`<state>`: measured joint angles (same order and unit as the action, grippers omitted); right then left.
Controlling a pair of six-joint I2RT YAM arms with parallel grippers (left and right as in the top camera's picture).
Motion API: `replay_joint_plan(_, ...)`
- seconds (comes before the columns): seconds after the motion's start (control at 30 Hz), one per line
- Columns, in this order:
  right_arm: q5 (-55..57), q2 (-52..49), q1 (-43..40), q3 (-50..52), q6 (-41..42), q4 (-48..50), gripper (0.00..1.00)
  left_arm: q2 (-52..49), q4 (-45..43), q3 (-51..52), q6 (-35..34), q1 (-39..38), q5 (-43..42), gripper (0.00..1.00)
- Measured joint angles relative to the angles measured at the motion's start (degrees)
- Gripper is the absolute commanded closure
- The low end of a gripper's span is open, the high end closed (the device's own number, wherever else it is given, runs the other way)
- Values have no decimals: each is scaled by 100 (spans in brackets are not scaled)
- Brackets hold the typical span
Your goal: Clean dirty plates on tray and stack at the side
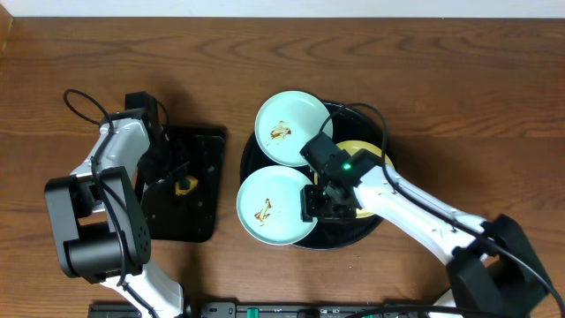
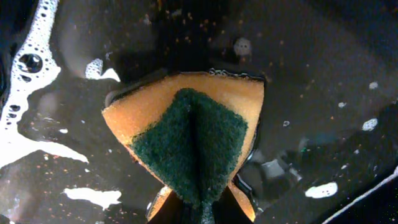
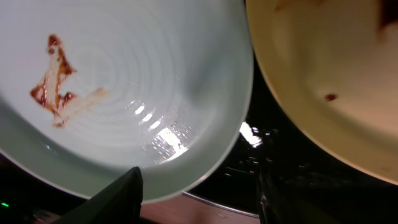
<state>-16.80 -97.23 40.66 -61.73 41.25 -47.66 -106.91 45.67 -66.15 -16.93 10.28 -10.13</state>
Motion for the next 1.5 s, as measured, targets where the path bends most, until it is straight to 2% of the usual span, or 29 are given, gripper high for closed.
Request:
replay_joint_plan(0.27, -181, -284, 50, 4, 1106, 568, 62, 0, 13, 0, 90, 0, 0, 93)
replay_joint_plan(0.33, -175, -319, 50, 4, 1281, 595, 58, 0, 17, 0, 90, 0, 0, 93)
replay_joint_plan(0.47, -133, -343, 50, 4, 1545, 588, 57, -2, 35, 0, 90, 0, 0, 92)
replay_joint_plan(0.53, -129, -343, 50, 4, 1637, 573, 53, -2, 44, 0, 94, 0, 0, 92)
replay_joint_plan(0.73, -63, -343, 50, 4, 1731, 476, 59, 0, 76, -2, 138, -2, -2, 92)
replay_joint_plan(1.07, -37, -343, -155, 4, 1591, 339, 51, 0, 96, -4, 177, -2, -2, 92)
replay_joint_plan(1.5, -382, -345, -474, -452, 514, 83, 45, -2, 101, -7, 177, -2, -2, 92)
